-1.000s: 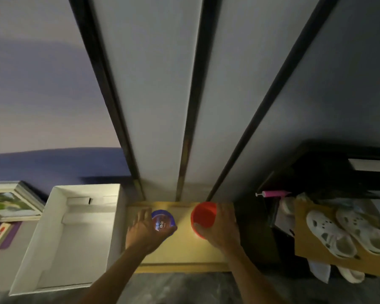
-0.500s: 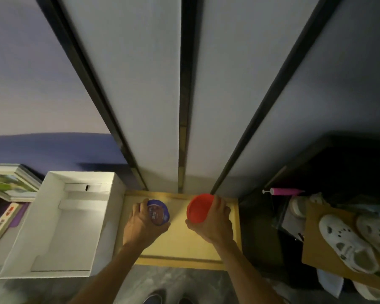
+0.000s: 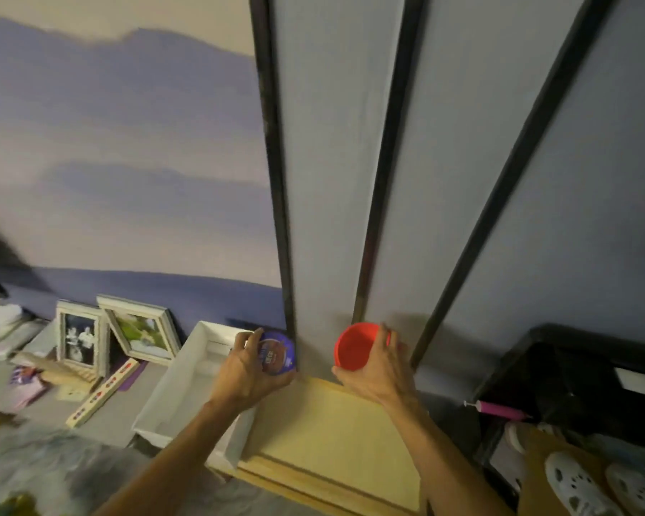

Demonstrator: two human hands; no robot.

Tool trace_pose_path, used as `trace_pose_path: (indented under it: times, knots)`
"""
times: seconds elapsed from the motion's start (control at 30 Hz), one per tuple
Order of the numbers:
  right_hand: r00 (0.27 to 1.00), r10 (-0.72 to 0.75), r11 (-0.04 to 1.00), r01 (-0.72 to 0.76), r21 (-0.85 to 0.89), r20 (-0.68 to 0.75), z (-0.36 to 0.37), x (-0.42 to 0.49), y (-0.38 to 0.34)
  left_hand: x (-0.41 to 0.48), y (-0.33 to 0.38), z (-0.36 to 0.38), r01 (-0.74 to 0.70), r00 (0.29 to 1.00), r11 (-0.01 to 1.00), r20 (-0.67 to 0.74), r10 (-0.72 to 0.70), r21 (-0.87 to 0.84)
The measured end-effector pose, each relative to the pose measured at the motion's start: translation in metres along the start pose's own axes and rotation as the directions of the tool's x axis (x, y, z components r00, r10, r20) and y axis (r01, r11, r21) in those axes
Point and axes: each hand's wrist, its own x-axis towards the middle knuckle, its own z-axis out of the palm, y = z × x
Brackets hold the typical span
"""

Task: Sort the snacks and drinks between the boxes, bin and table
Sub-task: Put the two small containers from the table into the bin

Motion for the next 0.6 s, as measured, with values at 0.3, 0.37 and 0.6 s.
trace_pose_path:
  times: [0.3, 0.37, 0.6]
  knots:
    - [0.943, -0.331, 0.942, 0.328, 0.068, 0.042, -0.004, -0.024, -0.158, -0.085, -0.064, -0.141, 0.157, 0.95, 0.988, -0.274, -0.147, 0.012]
    - [0.909, -0.412, 0.911, 0.407, 0.071, 0.068, 0.003, -0.041, -0.2, -0.11, -0.099, -0.166, 0.22, 0.918, 0.976, -0.339, -0.205, 0.004]
    - [0.751, -0.625, 0.777, 0.625, 0.074, 0.215, 0.046, -0.126, -0.343, -0.232, -0.215, -0.255, 0.41, 0.791, 0.91, -0.472, -0.389, -0.062]
